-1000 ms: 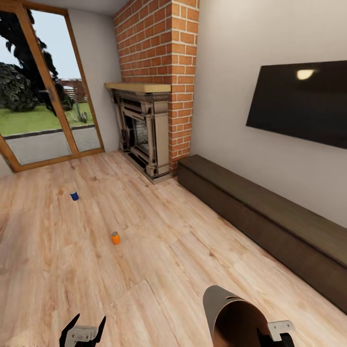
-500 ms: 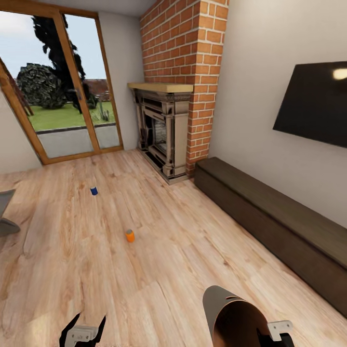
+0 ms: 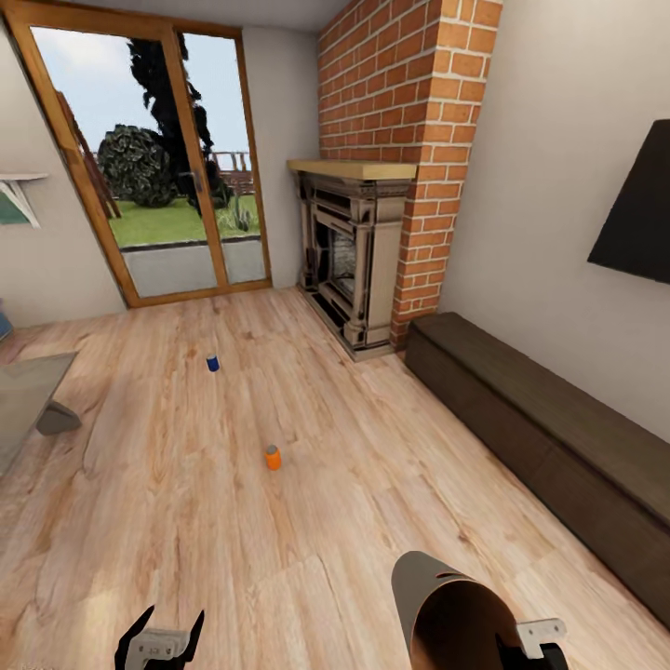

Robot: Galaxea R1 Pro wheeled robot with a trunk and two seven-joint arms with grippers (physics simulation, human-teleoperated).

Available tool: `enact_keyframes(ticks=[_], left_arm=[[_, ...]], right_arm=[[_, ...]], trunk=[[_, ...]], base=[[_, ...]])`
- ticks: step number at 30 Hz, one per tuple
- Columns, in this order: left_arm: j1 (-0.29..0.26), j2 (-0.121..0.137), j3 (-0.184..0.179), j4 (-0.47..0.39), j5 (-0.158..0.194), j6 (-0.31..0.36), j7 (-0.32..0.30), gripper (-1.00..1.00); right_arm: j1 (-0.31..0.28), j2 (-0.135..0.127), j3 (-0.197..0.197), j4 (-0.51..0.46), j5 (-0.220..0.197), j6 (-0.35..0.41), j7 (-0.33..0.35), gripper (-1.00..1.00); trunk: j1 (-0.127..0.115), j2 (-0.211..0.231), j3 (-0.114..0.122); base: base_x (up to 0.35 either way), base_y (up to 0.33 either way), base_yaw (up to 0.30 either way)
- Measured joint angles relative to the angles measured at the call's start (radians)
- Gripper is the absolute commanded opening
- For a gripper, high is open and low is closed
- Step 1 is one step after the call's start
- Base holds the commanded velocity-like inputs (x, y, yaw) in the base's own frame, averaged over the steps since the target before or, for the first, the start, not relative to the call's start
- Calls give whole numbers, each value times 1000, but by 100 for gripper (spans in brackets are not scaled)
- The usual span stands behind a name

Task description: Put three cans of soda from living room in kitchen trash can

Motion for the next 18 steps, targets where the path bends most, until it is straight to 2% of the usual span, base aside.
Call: enact_keyframes(ticks=[5, 12, 18], left_arm=[[0, 0, 0, 0, -1, 1, 0, 100], [-1, 0, -1, 6, -2, 5, -4, 100], [-2, 0, -1, 25, -3, 7, -7, 100]], right_arm=[[0, 0, 0, 0, 0, 0, -1, -100], [0, 0, -1, 0, 0, 0, 0, -100], [0, 0, -1, 0, 0, 0, -1, -100]], trunk=[[0, 0, 0], [0, 0, 0], [0, 0, 0]], base=[[285, -177, 125], [290, -168, 22], [315, -46, 2]])
